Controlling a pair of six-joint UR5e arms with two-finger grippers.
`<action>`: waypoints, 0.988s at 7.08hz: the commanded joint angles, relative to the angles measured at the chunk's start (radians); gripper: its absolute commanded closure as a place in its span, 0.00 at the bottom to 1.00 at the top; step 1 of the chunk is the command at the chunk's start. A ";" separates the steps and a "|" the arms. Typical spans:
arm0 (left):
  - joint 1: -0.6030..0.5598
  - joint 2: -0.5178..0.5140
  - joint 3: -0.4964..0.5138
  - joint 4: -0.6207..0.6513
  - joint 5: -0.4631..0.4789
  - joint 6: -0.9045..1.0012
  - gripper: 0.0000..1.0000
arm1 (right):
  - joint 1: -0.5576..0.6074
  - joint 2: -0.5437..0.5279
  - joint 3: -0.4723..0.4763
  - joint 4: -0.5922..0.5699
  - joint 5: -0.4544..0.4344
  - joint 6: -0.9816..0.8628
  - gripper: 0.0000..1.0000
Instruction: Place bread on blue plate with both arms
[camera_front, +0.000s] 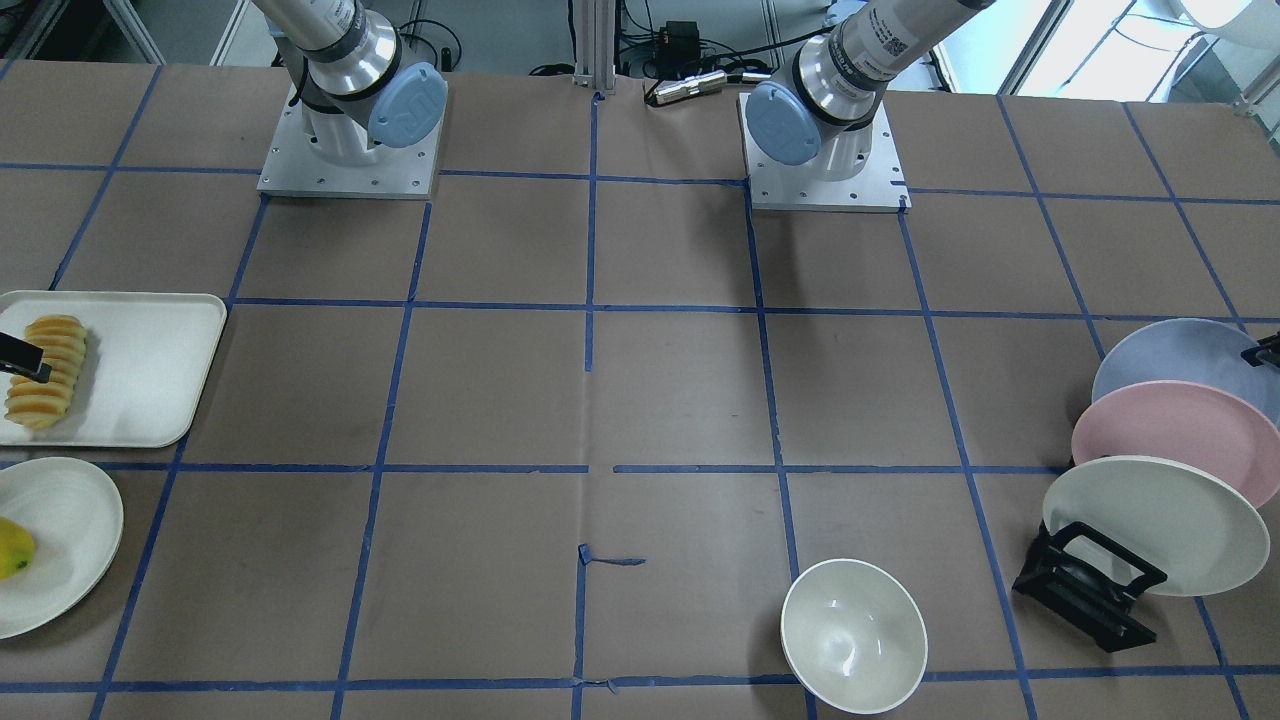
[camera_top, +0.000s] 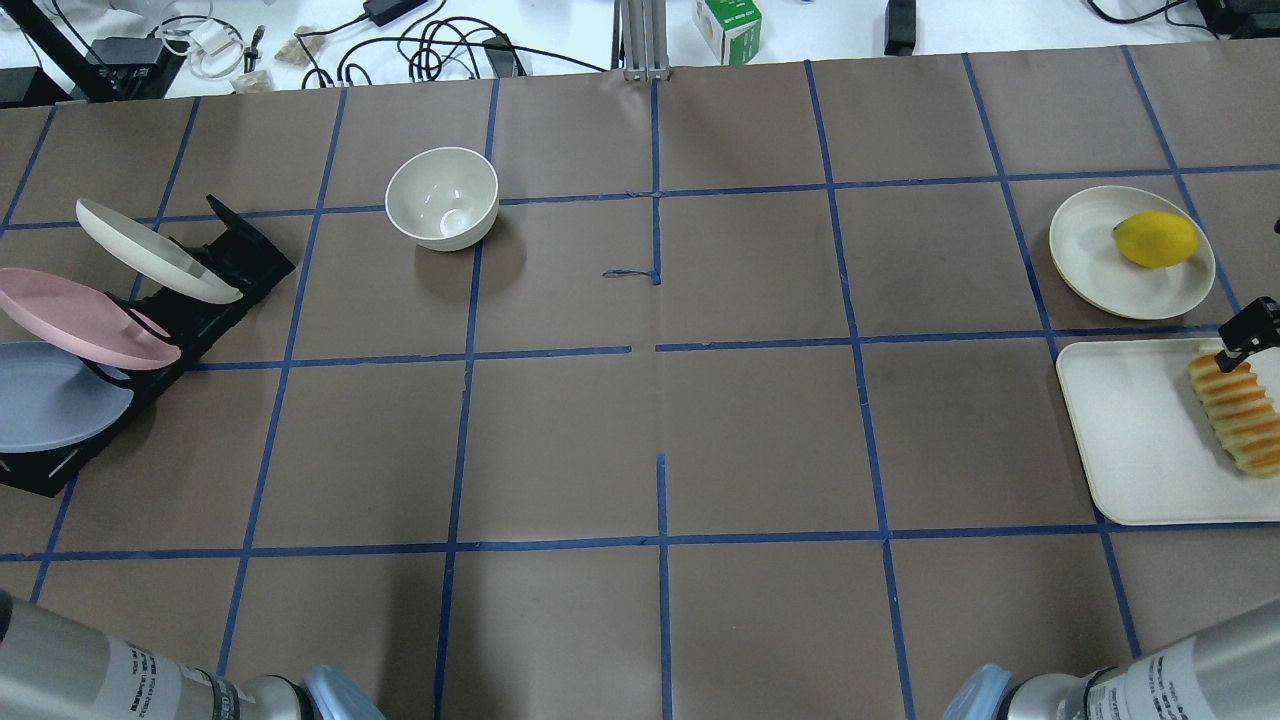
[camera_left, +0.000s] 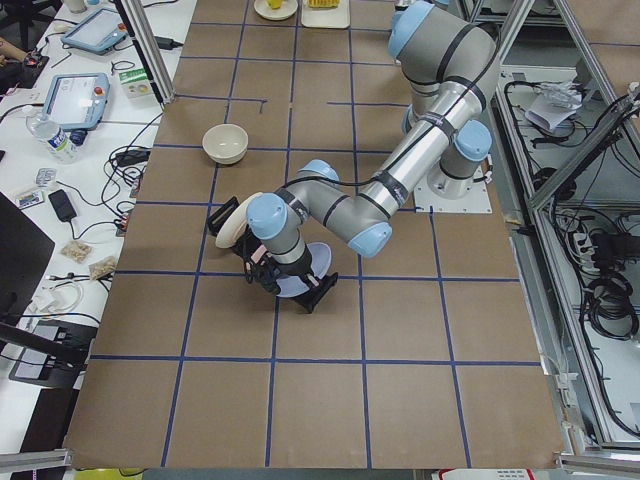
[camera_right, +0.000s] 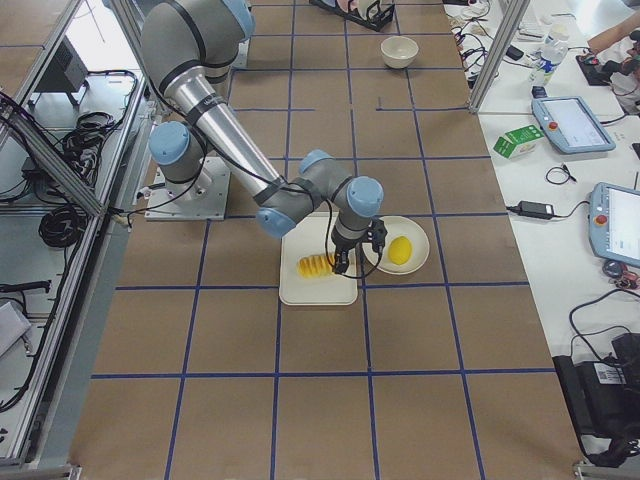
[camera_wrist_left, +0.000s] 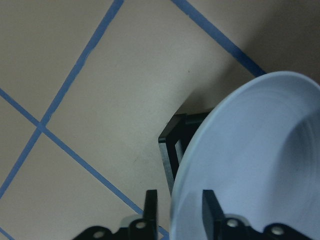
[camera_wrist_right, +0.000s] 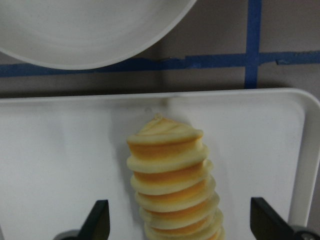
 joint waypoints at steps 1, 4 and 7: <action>0.010 0.015 0.003 -0.006 0.000 0.011 1.00 | -0.003 0.061 0.010 -0.013 -0.040 0.021 0.00; 0.014 0.056 0.034 -0.064 0.027 0.011 1.00 | -0.003 0.089 0.010 -0.011 -0.039 0.026 0.13; 0.016 0.106 0.104 -0.260 0.130 0.033 1.00 | -0.003 0.074 0.004 0.030 -0.039 0.026 1.00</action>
